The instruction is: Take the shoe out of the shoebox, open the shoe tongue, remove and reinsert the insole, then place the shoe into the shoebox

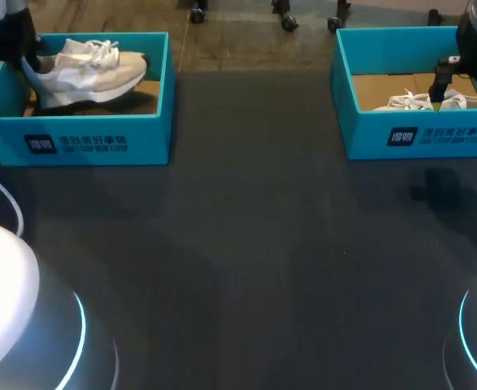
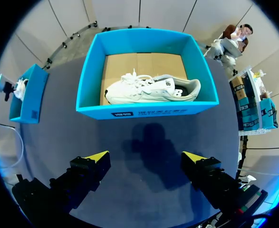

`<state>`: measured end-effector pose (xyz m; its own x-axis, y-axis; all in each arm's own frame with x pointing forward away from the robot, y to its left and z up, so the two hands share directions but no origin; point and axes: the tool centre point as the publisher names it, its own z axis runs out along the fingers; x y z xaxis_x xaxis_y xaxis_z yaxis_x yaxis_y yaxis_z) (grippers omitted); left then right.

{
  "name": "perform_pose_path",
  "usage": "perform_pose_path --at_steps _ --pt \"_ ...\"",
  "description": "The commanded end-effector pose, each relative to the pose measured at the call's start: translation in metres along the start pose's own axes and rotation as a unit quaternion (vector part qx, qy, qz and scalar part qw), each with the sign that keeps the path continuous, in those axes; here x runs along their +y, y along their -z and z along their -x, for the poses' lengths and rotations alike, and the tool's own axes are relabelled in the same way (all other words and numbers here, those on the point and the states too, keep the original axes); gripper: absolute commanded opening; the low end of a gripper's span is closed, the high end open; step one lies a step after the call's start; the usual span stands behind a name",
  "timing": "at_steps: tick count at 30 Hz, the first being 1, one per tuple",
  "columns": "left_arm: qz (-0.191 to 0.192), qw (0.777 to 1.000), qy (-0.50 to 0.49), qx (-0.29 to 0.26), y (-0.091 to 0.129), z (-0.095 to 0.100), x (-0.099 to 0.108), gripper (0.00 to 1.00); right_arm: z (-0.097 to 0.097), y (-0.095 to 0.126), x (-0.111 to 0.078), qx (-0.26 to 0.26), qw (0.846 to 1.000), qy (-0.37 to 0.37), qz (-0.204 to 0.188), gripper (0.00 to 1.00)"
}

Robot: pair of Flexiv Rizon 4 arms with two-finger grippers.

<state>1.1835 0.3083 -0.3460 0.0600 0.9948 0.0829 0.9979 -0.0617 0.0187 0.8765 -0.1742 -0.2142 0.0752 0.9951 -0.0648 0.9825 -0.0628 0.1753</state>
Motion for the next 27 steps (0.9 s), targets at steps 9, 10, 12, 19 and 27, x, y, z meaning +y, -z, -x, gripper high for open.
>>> perform_pose_path --at_steps 9,10,12,19,27 --pt "-0.025 0.999 0.010 -0.025 0.067 -0.011 -0.010 0.00 0.001 0.000 -0.001 0.001 1.000 0.000 0.001 1.00" --pt "-0.024 0.999 0.009 -0.025 0.073 -0.013 -0.011 0.00 0.001 0.000 -0.001 0.001 1.000 0.000 0.001 1.00" --pt "-0.015 1.000 0.003 -0.021 0.082 -0.016 -0.011 0.00 0.001 0.000 -0.001 0.001 1.000 0.000 0.001 1.00" --pt "0.003 1.000 0.004 -0.017 0.113 -0.027 -0.012 0.00 0.001 0.000 -0.001 0.001 1.000 0.000 0.001 1.00" --pt "0.006 1.000 -0.001 -0.031 0.148 -0.034 -0.018 0.00 0.001 0.000 -0.001 0.001 1.000 0.000 0.001 1.00"
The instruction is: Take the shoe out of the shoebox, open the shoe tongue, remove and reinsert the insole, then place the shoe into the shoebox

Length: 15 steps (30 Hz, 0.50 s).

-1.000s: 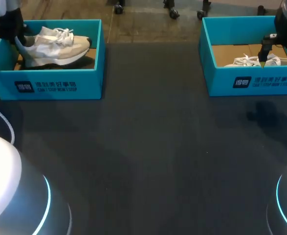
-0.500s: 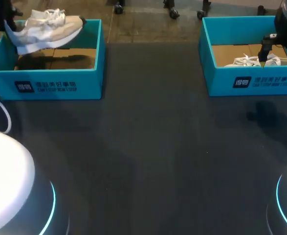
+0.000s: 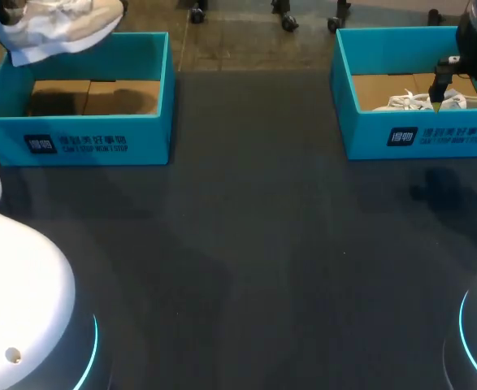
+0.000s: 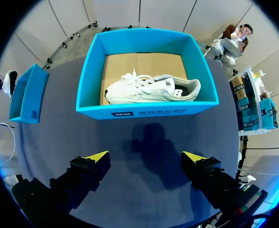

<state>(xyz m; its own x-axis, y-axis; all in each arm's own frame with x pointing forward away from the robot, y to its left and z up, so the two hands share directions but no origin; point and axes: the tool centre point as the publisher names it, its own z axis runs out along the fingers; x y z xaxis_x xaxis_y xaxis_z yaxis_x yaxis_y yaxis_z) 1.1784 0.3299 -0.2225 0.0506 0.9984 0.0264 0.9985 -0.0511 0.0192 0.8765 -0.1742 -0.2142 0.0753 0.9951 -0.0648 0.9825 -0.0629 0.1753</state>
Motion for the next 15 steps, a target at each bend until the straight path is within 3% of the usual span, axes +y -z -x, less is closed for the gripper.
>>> perform_pose_path --at_steps 1,5,15 --pt "0.007 1.000 -0.006 -0.003 0.030 -0.002 -0.014 0.00 0.001 0.000 -0.001 0.001 1.000 0.000 0.001 1.00" --pt "0.017 1.000 -0.008 -0.015 0.044 -0.004 -0.015 0.00 0.001 0.000 -0.001 0.001 1.000 0.000 0.001 1.00" --pt "0.017 1.000 -0.008 -0.015 0.044 -0.004 -0.015 0.00 0.001 0.000 -0.001 0.001 1.000 0.000 0.001 1.00"
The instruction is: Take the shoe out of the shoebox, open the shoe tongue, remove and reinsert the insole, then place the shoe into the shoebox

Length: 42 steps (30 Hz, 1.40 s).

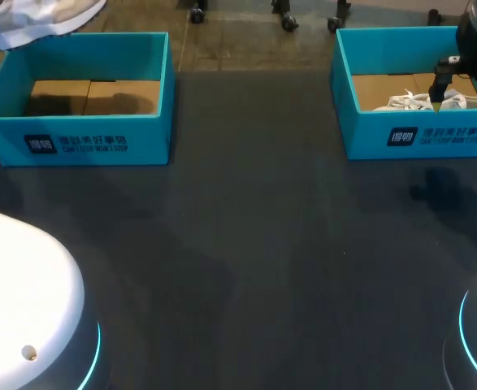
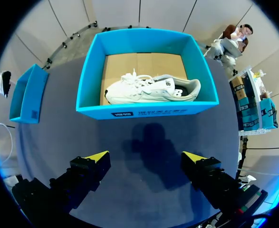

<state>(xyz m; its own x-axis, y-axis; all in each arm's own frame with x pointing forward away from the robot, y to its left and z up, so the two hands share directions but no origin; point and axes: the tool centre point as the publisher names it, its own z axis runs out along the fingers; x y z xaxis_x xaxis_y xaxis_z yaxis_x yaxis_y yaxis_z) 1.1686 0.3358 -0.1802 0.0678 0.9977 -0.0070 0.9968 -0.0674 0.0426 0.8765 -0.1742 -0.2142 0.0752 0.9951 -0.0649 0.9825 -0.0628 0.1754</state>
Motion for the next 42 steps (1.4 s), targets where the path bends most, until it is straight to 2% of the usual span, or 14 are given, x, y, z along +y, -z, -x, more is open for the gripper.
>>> perform_pose_path --at_steps 1,8,9,12,13,19,34,42 --pt "0.006 1.000 0.000 0.002 0.001 0.002 -0.005 0.00 0.001 0.000 -0.001 0.001 1.000 0.000 0.001 1.00" --pt "0.006 1.000 0.000 0.002 0.001 0.002 -0.005 0.00 0.001 0.000 -0.001 0.001 1.000 0.000 0.001 1.00" --pt "0.006 1.000 0.013 0.023 -0.001 0.009 -0.008 0.00 0.001 0.000 -0.001 0.001 1.000 0.000 0.001 1.00" --pt "0.015 0.999 0.005 0.038 -0.004 0.025 -0.018 0.00 0.001 0.000 -0.001 0.001 1.000 0.000 0.001 1.00" --pt "0.006 0.999 -0.006 0.033 -0.004 0.028 -0.021 0.00 0.001 0.000 -0.001 0.001 1.000 0.000 0.001 1.00" --pt "0.008 0.999 0.011 0.050 -0.004 0.046 -0.034 0.00 0.001 0.000 -0.001 0.001 1.000 0.000 0.001 1.00" --pt "0.022 0.995 0.050 0.078 0.020 0.090 -0.072 0.00 0.001 0.000 -0.001 0.001 1.000 0.000 0.001 1.00" --pt "0.024 0.994 0.055 0.087 0.030 0.114 -0.102 0.00 0.001 0.000 -0.001 0.001 1.000 0.000 0.001 1.00"
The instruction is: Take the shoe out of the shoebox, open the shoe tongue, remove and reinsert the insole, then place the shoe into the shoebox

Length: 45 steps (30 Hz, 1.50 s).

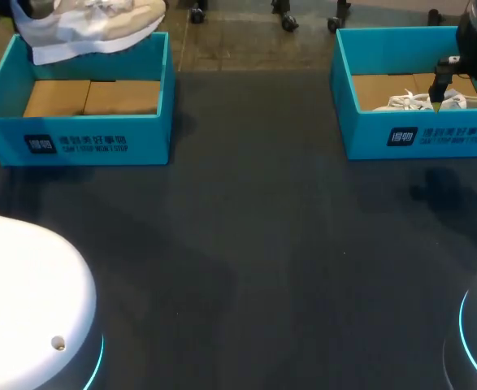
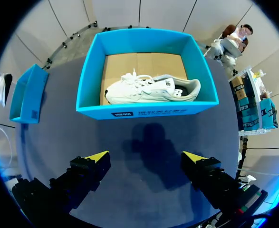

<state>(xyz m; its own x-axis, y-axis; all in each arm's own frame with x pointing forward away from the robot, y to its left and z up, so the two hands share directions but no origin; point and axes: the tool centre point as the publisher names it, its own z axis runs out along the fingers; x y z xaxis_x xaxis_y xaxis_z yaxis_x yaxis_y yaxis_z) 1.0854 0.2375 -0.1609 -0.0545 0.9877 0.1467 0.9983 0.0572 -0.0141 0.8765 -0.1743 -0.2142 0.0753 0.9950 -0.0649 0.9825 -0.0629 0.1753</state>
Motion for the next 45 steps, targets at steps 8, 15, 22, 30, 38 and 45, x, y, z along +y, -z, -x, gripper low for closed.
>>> perform_pose_path --at_steps 8,15,22,30,38,45 --pt "0.055 0.998 -0.018 0.001 0.019 0.023 -0.062 0.00 0.001 0.000 -0.001 0.001 1.000 0.000 0.001 1.00" --pt "0.044 0.999 -0.031 0.003 0.026 0.039 -0.091 0.00 0.001 0.000 -0.001 0.001 1.000 0.000 0.001 1.00" --pt "0.040 0.998 -0.044 0.009 0.026 0.060 -0.119 0.00 0.001 0.000 -0.001 0.001 1.000 0.000 0.001 1.00" --pt "0.037 0.998 -0.058 0.015 0.021 0.084 -0.151 0.00 0.001 0.000 -0.001 0.001 1.000 0.000 0.001 1.00" --pt "0.042 0.997 -0.055 0.016 0.019 0.110 -0.189 0.00 0.001 0.000 -0.001 0.001 1.000 0.000 0.001 1.00" --pt "0.041 0.997 -0.063 0.023 0.013 0.134 -0.223 0.00 0.001 0.000 -0.001 0.001 1.000 0.000 0.001 1.00"
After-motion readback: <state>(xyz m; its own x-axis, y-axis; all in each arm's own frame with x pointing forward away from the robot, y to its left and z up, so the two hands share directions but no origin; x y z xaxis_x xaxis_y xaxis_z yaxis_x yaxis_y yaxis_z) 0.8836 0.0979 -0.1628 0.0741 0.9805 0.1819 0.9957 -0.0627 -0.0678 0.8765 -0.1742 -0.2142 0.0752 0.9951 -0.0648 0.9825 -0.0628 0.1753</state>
